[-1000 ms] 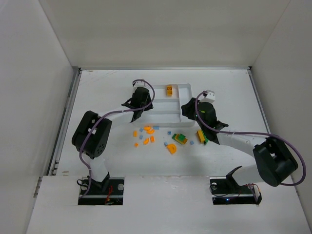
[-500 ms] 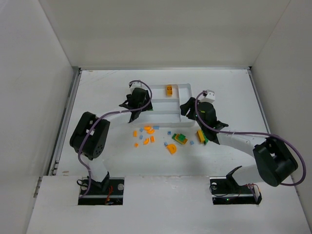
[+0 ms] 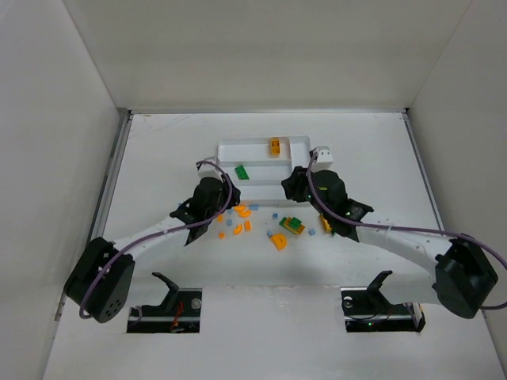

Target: Sort the legos into containers by color

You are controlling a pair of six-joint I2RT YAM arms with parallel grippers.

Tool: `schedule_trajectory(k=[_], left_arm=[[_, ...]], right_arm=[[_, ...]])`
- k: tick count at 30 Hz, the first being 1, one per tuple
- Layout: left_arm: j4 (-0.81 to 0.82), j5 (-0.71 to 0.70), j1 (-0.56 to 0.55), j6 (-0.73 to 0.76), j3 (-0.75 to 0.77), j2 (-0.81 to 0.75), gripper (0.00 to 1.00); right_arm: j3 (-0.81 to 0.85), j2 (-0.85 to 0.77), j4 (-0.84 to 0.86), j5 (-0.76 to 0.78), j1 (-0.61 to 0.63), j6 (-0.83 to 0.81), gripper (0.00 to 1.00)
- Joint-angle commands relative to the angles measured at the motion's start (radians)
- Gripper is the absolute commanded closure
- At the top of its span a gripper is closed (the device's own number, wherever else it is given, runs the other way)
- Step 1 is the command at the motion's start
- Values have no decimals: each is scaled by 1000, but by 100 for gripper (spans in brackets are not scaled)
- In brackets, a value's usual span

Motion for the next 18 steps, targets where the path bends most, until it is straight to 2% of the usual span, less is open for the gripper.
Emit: schedule_trajectory(k=[1,5,8,14,18], left_arm=[[40,58,-19,-69,-96,-89,64],[33,78,-22,-93,-184,-171,64],[18,107,-21,-101,-193,-203,64],[6,137,-34,-99,-183,-231,63],[6,141,-37,-112,-201,-280,63]], right_arm=[[12,-101,-128,-6,49,-40,50],[-41,-130,-275,-12,89,-30,24],[-45,-133,-385,-4,123,-28,11],[-14,-70,-465,-10,150,-79,6],[0,2,-469,-9,150,-100,12]])
